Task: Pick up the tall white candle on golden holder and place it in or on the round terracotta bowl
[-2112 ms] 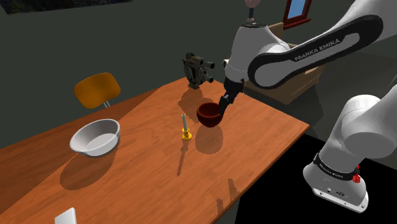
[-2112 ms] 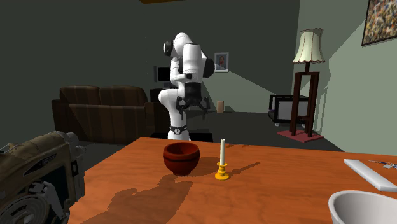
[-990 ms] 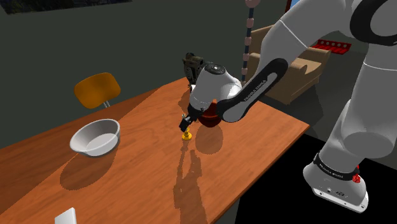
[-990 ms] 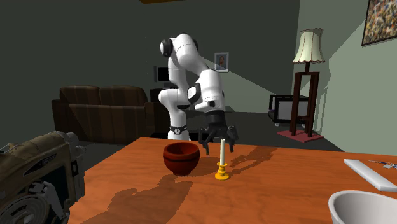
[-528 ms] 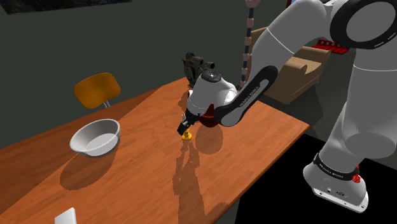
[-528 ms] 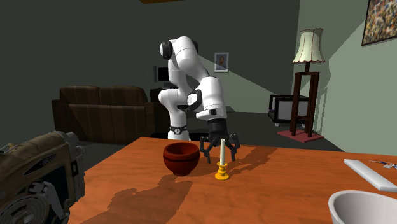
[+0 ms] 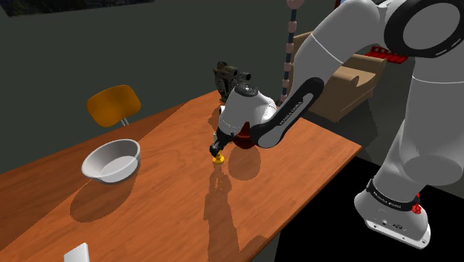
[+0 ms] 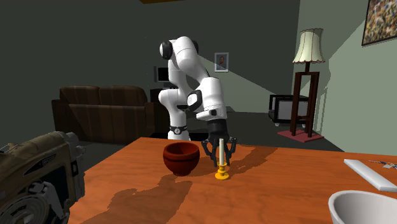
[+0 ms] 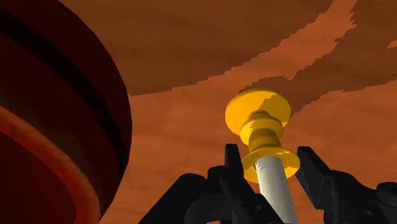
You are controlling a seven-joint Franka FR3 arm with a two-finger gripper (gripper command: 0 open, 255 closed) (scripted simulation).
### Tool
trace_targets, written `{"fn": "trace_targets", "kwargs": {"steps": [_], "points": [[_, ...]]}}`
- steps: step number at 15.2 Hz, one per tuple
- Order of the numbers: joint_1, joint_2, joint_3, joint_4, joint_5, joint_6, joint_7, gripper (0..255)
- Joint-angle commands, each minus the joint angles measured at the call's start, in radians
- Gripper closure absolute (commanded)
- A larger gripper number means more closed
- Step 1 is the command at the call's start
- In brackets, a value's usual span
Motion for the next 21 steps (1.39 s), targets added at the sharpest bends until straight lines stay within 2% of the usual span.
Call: {"fn": "trace_targets", "kwargs": {"steps": [1, 8, 21], "points": [[0.0, 0.0, 0.0, 0.0, 0.0, 0.0, 0.0, 255], [0.0, 0.0, 0.0, 0.0, 0.0, 0.0, 0.0, 255], [-0.069, -0.136, 0.098, 0.017, 0.192, -0.145, -0.158, 255]]}}
